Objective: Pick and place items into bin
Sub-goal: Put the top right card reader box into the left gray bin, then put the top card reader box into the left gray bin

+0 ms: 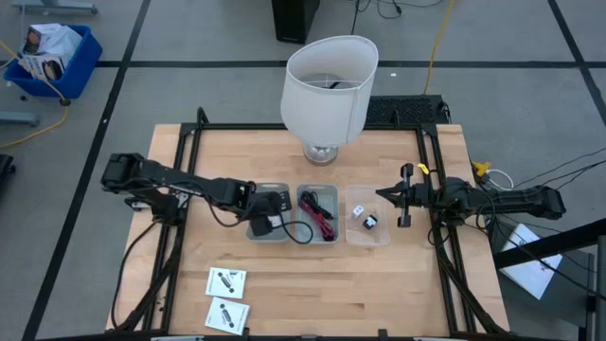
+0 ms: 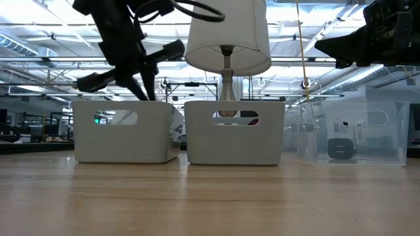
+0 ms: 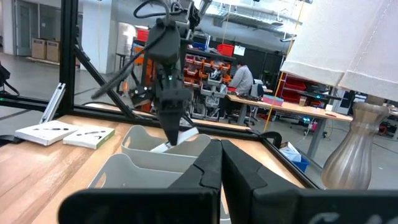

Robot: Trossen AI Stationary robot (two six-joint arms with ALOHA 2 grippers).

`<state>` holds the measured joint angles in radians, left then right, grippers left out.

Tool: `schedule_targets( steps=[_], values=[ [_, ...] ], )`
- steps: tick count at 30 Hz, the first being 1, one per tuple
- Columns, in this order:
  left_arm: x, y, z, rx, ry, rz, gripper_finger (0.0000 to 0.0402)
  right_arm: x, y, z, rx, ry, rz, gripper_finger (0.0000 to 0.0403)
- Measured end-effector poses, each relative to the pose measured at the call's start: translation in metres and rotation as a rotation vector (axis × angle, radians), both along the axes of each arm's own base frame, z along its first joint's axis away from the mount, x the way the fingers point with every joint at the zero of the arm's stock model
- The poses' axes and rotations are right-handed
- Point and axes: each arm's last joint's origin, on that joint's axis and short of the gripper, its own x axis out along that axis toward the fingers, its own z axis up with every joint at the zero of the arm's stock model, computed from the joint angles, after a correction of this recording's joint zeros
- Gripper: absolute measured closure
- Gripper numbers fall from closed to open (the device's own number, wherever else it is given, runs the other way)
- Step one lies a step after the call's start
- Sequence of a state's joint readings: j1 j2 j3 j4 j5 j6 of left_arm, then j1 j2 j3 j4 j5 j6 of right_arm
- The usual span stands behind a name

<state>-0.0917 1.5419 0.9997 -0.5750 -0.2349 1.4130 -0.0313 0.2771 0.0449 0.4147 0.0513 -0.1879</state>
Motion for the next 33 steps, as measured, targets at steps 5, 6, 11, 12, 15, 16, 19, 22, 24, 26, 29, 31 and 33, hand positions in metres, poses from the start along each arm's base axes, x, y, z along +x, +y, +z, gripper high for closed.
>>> schedule_targets(
  steps=[5, 6, 11, 12, 15, 16, 19, 22, 24, 26, 29, 31, 33],
  values=[
    [0.005, -0.002, -0.016, 0.013, 0.068, -0.068, 0.0396, 0.000, 0.000, 0.000, 0.000, 0.000, 0.000, 0.0403],
    [0.006, -0.002, -0.019, 0.016, 0.081, -0.077, 0.0396, 0.000, 0.000, 0.000, 0.000, 0.002, 0.000, 0.0403],
    [0.011, -0.003, -0.030, 0.021, 0.119, -0.128, 0.0396, 0.000, 0.000, 0.000, 0.000, 0.003, 0.000, 0.0403],
    [0.011, -0.003, -0.031, 0.014, 0.126, -0.143, 0.0396, 0.000, 0.000, 0.000, 0.000, 0.003, 0.000, 0.0403],
    [0.013, -0.004, -0.033, -0.007, 0.122, -0.172, 0.0396, 0.000, 0.000, 0.000, 0.000, 0.003, 0.000, 0.0403],
    [0.013, -0.004, -0.033, -0.014, 0.121, -0.180, 0.0396, 0.000, 0.000, 0.000, 0.000, 0.003, 0.000, 0.0403],
    [0.014, -0.002, -0.033, -0.032, 0.110, -0.183, 0.0396, 0.000, 0.000, -0.001, -0.008, 0.008, -0.001, 0.0403],
    [0.015, -0.002, -0.032, -0.043, 0.092, -0.152, 0.0396, 0.000, 0.000, -0.001, -0.013, 0.007, -0.002, 0.0403],
    [0.015, -0.002, -0.032, -0.045, 0.087, -0.125, 0.0392, 0.000, 0.000, 0.000, -0.015, 0.005, -0.003, 0.0403],
    [0.015, -0.002, -0.032, -0.056, 0.082, -0.094, 0.0380, 0.000, 0.000, 0.000, -0.018, 0.005, -0.003, 0.0403],
    [0.015, -0.002, -0.032, -0.075, 0.074, -0.047, 0.0352, 0.000, 0.000, 0.000, -0.018, 0.005, -0.003, 0.0403],
    [0.015, -0.002, -0.032, -0.066, 0.068, -0.019, 0.0333, 0.000, 0.000, 0.000, -0.018, 0.005, -0.003, 0.0403],
    [0.015, -0.002, -0.031, -0.037, 0.062, 0.007, 0.0314, 0.000, 0.000, 0.000, -0.018, 0.005, -0.003, 0.0403]
  ],
)
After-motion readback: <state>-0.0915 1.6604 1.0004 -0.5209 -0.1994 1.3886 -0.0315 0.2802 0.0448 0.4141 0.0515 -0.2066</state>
